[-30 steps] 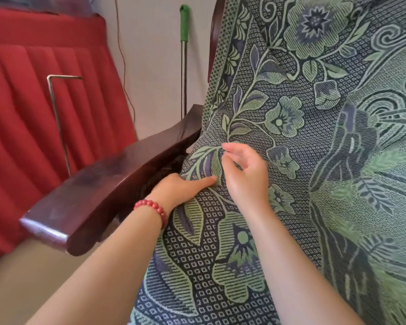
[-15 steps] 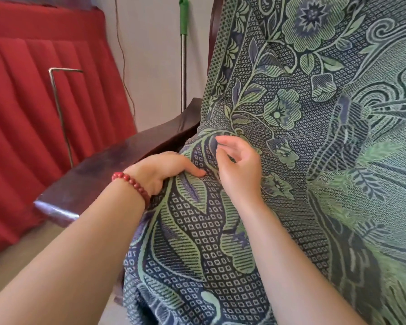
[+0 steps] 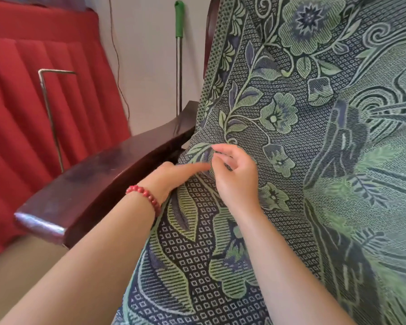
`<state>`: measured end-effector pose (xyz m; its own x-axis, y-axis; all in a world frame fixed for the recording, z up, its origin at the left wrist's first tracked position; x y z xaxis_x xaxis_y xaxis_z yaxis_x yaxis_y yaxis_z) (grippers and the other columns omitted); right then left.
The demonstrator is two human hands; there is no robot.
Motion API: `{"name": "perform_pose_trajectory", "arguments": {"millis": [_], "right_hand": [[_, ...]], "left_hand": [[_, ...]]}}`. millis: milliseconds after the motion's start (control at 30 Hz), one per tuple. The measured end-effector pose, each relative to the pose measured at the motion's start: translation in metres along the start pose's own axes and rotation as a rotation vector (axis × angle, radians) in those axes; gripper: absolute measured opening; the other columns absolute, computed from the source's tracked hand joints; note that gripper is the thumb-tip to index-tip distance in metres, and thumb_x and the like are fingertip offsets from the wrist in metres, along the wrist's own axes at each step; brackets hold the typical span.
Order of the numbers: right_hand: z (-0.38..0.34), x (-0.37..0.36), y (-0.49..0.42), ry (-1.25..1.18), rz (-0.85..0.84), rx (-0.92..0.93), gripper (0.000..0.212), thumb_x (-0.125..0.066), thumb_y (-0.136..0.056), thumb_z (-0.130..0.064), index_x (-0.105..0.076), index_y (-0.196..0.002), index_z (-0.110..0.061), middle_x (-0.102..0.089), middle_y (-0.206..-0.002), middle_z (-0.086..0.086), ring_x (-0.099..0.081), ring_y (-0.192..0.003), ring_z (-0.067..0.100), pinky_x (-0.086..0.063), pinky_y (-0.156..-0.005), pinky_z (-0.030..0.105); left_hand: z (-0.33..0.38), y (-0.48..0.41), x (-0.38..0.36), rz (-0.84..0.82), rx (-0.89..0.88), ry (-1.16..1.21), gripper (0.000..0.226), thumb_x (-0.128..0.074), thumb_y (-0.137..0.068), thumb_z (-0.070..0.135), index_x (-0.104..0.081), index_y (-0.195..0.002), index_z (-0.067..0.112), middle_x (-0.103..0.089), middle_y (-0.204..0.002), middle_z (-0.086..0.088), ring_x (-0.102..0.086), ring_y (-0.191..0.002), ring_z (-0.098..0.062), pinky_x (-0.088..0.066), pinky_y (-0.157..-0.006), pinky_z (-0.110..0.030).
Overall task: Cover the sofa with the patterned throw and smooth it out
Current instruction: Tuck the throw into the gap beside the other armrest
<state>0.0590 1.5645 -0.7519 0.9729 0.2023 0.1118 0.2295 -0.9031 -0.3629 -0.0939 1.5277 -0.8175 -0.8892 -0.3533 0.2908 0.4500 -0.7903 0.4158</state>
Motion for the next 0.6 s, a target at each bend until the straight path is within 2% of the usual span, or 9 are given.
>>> {"name": "perform_pose_trajectory", "arguments": {"millis": [67,100,167,233,333,400,467,533,600], "right_hand": [[0.002,0.005,-0.002,-0.002,0.014,-0.004,0.021,-0.055,-0.087,-0.009,-0.067,-0.099,-0.021,-0.066,-0.098,-0.014,-0.060,-0.094,-0.009,-0.044,-0.072,0.004],[0.004,0.007,-0.003,-0.003,0.016,-0.008,0.021,-0.055,-0.088,-0.009,-0.067,-0.100,-0.021,-0.066,-0.098,-0.014,-0.060,-0.092,-0.011,-0.044,-0.071,0.005],[0.008,0.008,-0.004,-0.003,0.015,-0.020,0.021,-0.055,-0.088,-0.010,-0.067,-0.100,-0.023,-0.065,-0.100,-0.015,-0.059,-0.092,-0.011,-0.043,-0.068,0.004],[0.010,0.007,-0.005,-0.006,0.014,-0.027,0.022,-0.055,-0.088,-0.010,-0.066,-0.100,-0.024,-0.065,-0.101,-0.014,-0.059,-0.099,-0.008,-0.044,-0.072,0.006],[0.009,0.005,-0.008,-0.006,0.002,-0.021,0.022,-0.055,-0.087,-0.010,-0.066,-0.100,-0.024,-0.065,-0.101,-0.017,-0.059,-0.100,-0.007,-0.048,-0.084,0.016],[0.007,0.006,-0.009,-0.016,0.005,-0.008,0.022,-0.055,-0.088,-0.009,-0.066,-0.099,-0.024,-0.065,-0.101,-0.017,-0.059,-0.100,-0.006,-0.048,-0.084,0.018],[0.006,0.010,-0.009,-0.015,0.007,0.000,0.022,-0.055,-0.088,-0.010,-0.066,-0.100,-0.024,-0.064,-0.102,-0.017,-0.062,-0.094,-0.004,-0.047,-0.077,0.014],[0.007,0.015,-0.010,-0.008,0.004,-0.003,0.022,-0.055,-0.089,-0.010,-0.066,-0.103,-0.023,-0.064,-0.105,-0.014,-0.064,-0.081,0.000,-0.047,-0.064,0.009],[0.010,0.020,-0.011,0.006,0.013,-0.011,0.022,-0.055,-0.089,-0.011,-0.066,-0.102,-0.024,-0.065,-0.107,-0.010,-0.062,-0.078,-0.008,-0.047,-0.063,0.009]], "left_hand": [[0.008,-0.008,0.000,0.063,-0.023,0.029,0.082,-0.081,-0.053,0.061,-0.057,-0.109,0.007,-0.069,-0.087,-0.004,-0.068,-0.067,-0.016,-0.049,-0.046,-0.021],[0.009,-0.014,0.002,0.083,-0.038,0.025,0.075,-0.082,-0.057,0.057,-0.056,-0.106,0.007,-0.068,-0.087,-0.005,-0.067,-0.068,-0.017,-0.049,-0.047,-0.021],[0.005,-0.028,0.007,0.129,-0.063,-0.026,0.064,-0.084,-0.061,0.046,-0.056,-0.103,0.007,-0.068,-0.093,-0.007,-0.067,-0.076,-0.021,-0.055,-0.065,-0.030],[0.000,-0.039,0.016,0.193,-0.092,-0.041,0.047,-0.082,-0.068,0.031,-0.063,-0.104,0.008,-0.069,-0.097,-0.008,-0.067,-0.083,-0.024,-0.055,-0.080,-0.036],[-0.003,-0.044,0.023,0.258,-0.137,-0.053,0.026,-0.074,-0.077,0.016,-0.066,-0.100,0.008,-0.069,-0.095,-0.009,-0.065,-0.084,-0.025,-0.053,-0.081,-0.034],[-0.002,-0.044,0.022,0.287,-0.140,-0.121,0.025,-0.069,-0.079,0.015,-0.064,-0.102,0.005,-0.066,-0.095,-0.009,-0.063,-0.085,-0.026,-0.051,-0.080,-0.032],[0.003,-0.041,0.018,0.270,-0.117,-0.163,0.029,-0.067,-0.081,0.017,-0.058,-0.104,0.002,-0.061,-0.089,-0.007,-0.060,-0.083,-0.026,-0.050,-0.074,-0.031],[0.009,-0.038,0.011,0.210,-0.082,-0.115,0.030,-0.070,-0.080,0.020,-0.050,-0.097,0.007,-0.056,-0.079,-0.004,-0.058,-0.073,-0.021,-0.047,-0.060,-0.028],[0.014,-0.035,0.004,0.168,-0.068,-0.025,0.039,-0.079,-0.073,0.029,-0.047,-0.087,0.011,-0.057,-0.077,-0.003,-0.060,-0.068,-0.018,-0.046,-0.056,-0.026]]}}
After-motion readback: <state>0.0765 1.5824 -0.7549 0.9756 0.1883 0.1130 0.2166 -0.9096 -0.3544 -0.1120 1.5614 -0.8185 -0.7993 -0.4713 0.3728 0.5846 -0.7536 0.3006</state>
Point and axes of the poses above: each hand's wrist, its own y-axis away from the middle knuckle, its own x-axis out of the back of the hand, z = x × y, the point moved 9 cm from there along -y, towards the middle knuckle
